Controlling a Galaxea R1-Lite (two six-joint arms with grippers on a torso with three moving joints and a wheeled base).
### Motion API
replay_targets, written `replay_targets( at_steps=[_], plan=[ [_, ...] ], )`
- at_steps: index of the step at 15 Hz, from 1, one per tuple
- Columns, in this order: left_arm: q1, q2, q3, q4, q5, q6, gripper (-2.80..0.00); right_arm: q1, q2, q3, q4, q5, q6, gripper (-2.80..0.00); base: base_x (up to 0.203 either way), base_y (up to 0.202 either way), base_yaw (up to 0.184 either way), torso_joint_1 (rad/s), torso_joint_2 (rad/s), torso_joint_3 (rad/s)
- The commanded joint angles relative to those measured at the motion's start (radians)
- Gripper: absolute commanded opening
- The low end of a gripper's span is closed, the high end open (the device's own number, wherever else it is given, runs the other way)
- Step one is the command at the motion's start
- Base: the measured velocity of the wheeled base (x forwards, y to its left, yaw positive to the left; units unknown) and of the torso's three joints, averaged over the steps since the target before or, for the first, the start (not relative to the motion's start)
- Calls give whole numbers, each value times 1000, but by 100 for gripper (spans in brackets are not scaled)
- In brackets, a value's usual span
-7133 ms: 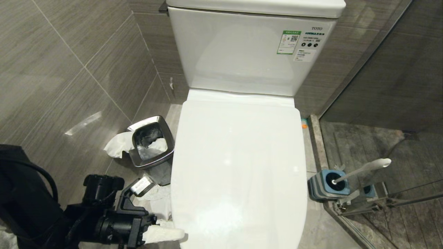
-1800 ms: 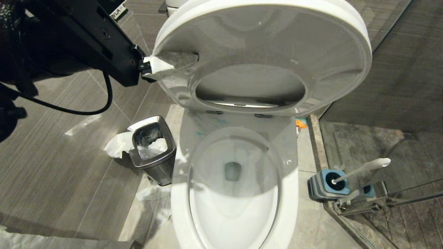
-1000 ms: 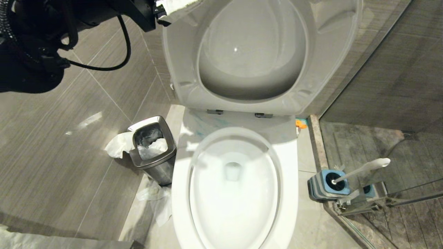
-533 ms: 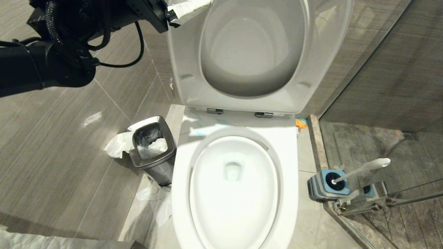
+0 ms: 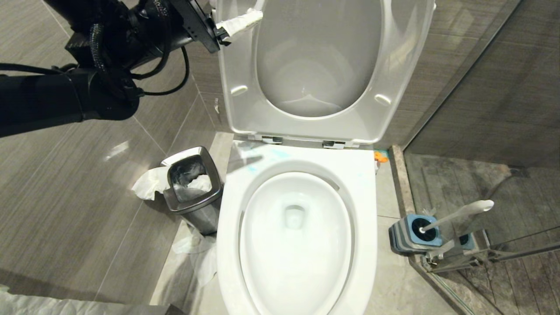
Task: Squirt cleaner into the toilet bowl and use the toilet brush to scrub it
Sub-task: Use the left hand to lift the toilet lid slightly
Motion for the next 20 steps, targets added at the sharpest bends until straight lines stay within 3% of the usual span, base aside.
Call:
replay_targets(
  at_steps=[1, 6, 9, 13, 18, 20],
  plan=[
    [-1, 35, 1, 12, 63, 86, 0, 0, 1, 0, 1, 0, 0, -280, 0, 0, 0, 0, 0, 0],
    [0, 70, 5, 53, 167, 189, 0, 0, 1, 0, 0, 0, 0, -280, 0, 0, 0, 0, 0, 0],
    [-1, 86, 6, 52, 196, 203, 0, 1, 1, -1, -1, 0, 0, -280, 0, 0, 0, 0, 0, 0],
    [-7, 130, 6, 54, 263, 351, 0, 0, 1, 0, 0, 0, 0, -280, 0, 0, 0, 0, 0, 0],
    [-10, 77, 6, 103, 280, 338, 0, 0, 1, 0, 0, 0, 0, -280, 0, 0, 0, 0, 0, 0],
    [-10, 23, 6, 120, 280, 271, 0, 0, 1, 0, 1, 0, 0, -280, 0, 0, 0, 0, 0, 0]
  ],
)
